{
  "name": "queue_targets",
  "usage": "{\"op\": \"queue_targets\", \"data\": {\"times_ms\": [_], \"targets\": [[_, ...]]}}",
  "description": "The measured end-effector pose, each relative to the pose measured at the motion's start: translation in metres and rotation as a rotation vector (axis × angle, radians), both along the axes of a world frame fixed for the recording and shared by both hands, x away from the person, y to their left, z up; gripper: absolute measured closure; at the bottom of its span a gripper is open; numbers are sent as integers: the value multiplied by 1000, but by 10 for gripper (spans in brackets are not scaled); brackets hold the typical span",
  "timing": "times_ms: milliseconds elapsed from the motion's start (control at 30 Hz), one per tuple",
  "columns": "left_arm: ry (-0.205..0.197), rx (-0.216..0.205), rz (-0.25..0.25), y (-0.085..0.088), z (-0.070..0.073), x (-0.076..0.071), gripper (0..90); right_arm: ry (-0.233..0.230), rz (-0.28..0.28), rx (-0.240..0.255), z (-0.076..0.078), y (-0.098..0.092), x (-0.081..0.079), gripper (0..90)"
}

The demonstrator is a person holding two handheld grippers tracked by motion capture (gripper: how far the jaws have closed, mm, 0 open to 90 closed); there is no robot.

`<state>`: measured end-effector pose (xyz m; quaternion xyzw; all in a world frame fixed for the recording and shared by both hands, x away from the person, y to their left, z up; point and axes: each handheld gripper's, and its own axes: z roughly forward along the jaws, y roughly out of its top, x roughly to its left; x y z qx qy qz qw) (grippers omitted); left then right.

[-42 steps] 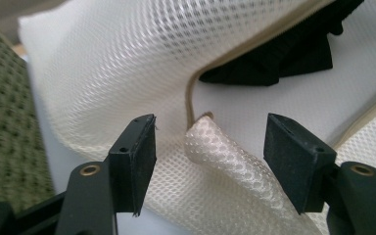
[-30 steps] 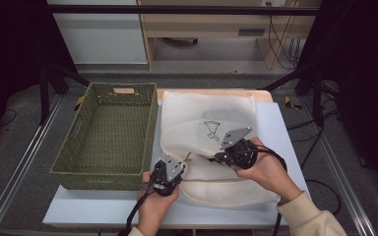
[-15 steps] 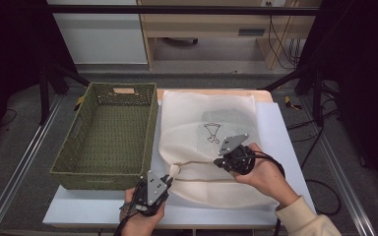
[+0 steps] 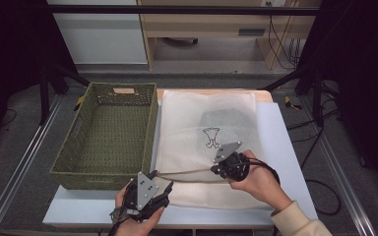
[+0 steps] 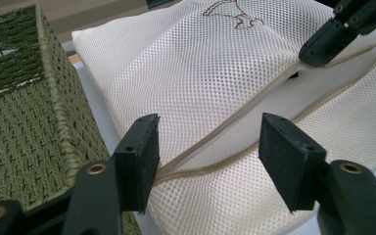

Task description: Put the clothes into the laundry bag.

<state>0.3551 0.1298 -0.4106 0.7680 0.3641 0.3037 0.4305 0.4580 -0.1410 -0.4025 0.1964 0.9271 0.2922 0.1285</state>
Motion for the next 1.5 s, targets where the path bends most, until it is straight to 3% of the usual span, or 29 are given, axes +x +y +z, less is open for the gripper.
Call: {"op": "queue_targets", "data": {"times_ms": [333,900,1367,1500], "targets": [[8,-16,9,2,6,10,283,-6,-6,-33,-18,2,0,900],[-23,-34,32,11,22,13,255,-10,-19,-98,-45,9,-1,900],[-35,-30,50,20,29,17,247,-12,-26,-95,-47,9,0,893],[-38,-30,54,23,30,17,239,-27,-24,-84,-43,8,-3,806]]}}
